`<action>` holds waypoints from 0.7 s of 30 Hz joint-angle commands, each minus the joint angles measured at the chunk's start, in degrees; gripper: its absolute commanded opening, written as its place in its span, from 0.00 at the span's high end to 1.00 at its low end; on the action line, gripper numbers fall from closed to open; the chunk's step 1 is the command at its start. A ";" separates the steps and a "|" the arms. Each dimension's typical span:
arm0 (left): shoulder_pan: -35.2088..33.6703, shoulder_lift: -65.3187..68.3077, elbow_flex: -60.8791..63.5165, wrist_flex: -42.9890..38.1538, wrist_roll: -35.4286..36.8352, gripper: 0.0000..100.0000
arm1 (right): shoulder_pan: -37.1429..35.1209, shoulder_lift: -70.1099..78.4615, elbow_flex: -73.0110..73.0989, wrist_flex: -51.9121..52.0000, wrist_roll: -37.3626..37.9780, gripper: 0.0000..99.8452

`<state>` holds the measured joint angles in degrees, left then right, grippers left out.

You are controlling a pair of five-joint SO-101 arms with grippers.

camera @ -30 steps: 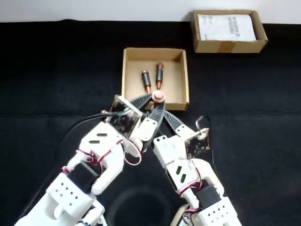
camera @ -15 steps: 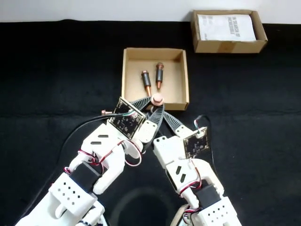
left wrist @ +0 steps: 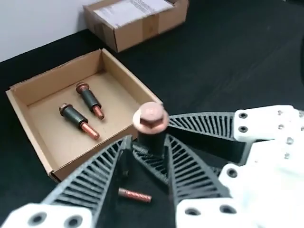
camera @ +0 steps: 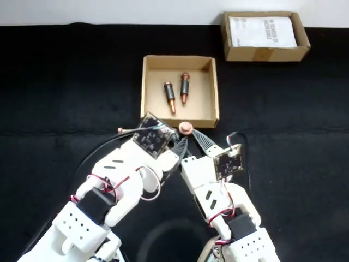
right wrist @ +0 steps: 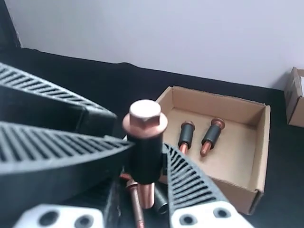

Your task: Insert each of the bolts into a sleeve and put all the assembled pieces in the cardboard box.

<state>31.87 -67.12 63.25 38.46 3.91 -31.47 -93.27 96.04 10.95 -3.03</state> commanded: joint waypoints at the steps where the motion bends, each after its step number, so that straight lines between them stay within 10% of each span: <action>1: -0.22 -0.22 -1.80 1.49 2.99 0.85 | 0.31 -0.84 3.12 -0.04 0.00 0.99; 21: -7.52 -11.74 -4.26 1.58 3.08 0.99 | 0.48 -0.84 3.21 -0.13 3.52 0.99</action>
<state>25.19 -75.47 61.14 39.78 6.55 -31.56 -93.27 96.04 11.03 0.04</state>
